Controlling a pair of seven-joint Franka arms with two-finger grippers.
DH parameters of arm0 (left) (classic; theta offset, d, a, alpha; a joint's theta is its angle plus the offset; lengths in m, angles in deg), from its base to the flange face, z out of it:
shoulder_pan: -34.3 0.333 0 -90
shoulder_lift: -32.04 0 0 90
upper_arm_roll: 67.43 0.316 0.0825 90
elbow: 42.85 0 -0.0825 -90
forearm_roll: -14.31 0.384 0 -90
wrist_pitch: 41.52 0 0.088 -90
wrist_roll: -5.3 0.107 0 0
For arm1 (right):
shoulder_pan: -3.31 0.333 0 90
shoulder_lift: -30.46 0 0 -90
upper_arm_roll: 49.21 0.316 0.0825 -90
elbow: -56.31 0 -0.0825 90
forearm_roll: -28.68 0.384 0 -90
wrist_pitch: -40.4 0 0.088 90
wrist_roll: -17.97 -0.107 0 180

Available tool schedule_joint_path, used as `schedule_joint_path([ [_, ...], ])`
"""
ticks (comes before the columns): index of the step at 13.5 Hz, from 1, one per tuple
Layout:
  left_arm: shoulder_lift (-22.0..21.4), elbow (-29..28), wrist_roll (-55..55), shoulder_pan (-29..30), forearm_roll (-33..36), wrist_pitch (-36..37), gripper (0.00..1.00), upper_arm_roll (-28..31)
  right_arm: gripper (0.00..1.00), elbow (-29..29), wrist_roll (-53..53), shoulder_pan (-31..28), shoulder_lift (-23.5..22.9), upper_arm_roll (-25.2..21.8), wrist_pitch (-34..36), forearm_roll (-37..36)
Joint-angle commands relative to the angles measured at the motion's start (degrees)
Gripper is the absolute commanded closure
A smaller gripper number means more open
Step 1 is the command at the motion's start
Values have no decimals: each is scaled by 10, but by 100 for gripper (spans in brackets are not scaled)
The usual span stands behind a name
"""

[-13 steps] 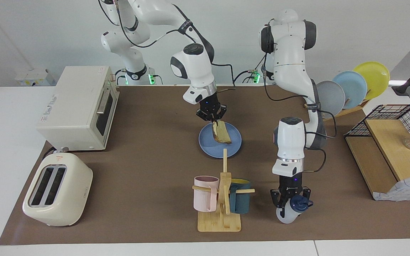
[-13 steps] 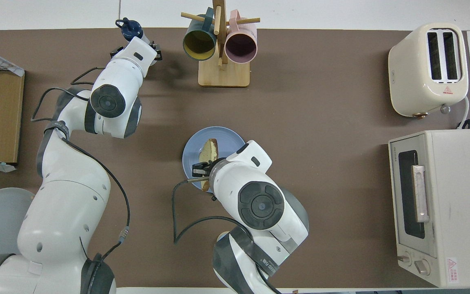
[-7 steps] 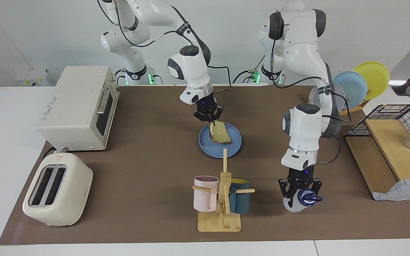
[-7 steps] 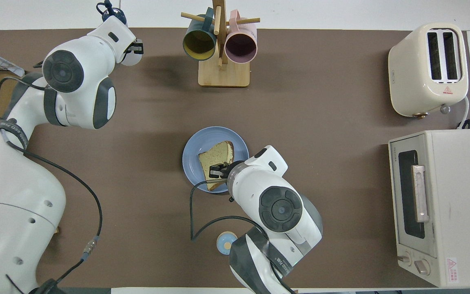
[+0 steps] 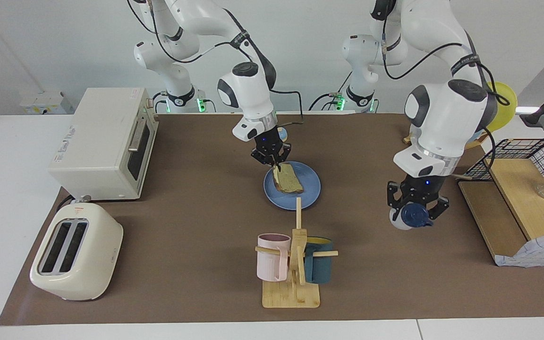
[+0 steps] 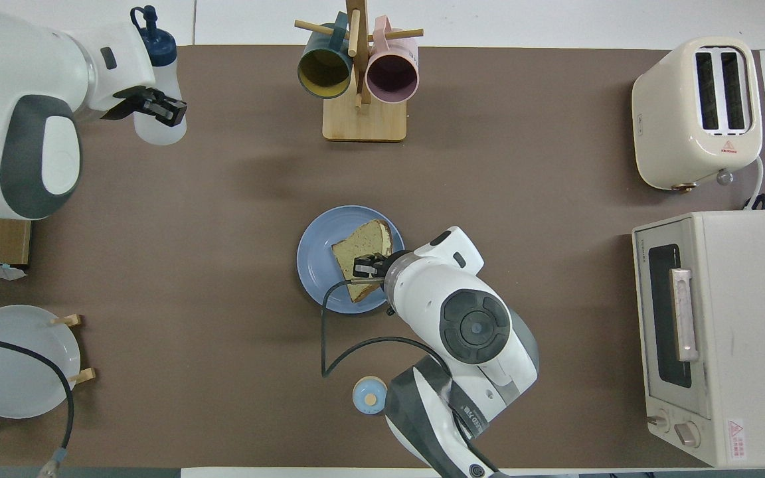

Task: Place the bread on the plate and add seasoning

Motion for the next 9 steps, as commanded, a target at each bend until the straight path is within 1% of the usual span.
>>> schedule_joint_path([
  [1, -105, -93, 120, 3, -12, 61, 100, -7, 0, 6, -23, -9, 8, 5, -11, 2],
  [2, -141, -132, 157, 1, -12, 73, 100, -7, 0, 1, -40, -18, 13, 5, -11, 6],
  [3, -182, -182, 205, -1, -14, 76, 100, -8, 0, -6, -53, -25, 28, 6, -8, 7],
  [4, -208, -215, 232, -7, -21, 76, 100, -9, 0, -16, -53, -25, 32, 5, -8, 7],
  [5, -234, -248, 247, -25, -23, 77, 100, -7, 0, -23, -53, -24, 33, 5, -9, 7],
  [7, -266, -301, 249, -40, -23, 76, 100, -8, 0, -29, -52, -12, 38, 7, -7, 6],
  [8, -286, -337, 251, -44, -24, 67, 100, -9, 0, -42, -51, -12, 41, 8, 5, 7],
  [9, -302, -364, 257, -56, -25, 55, 100, -8, 0, -70, -51, -15, 40, 8, 57, 7],
])
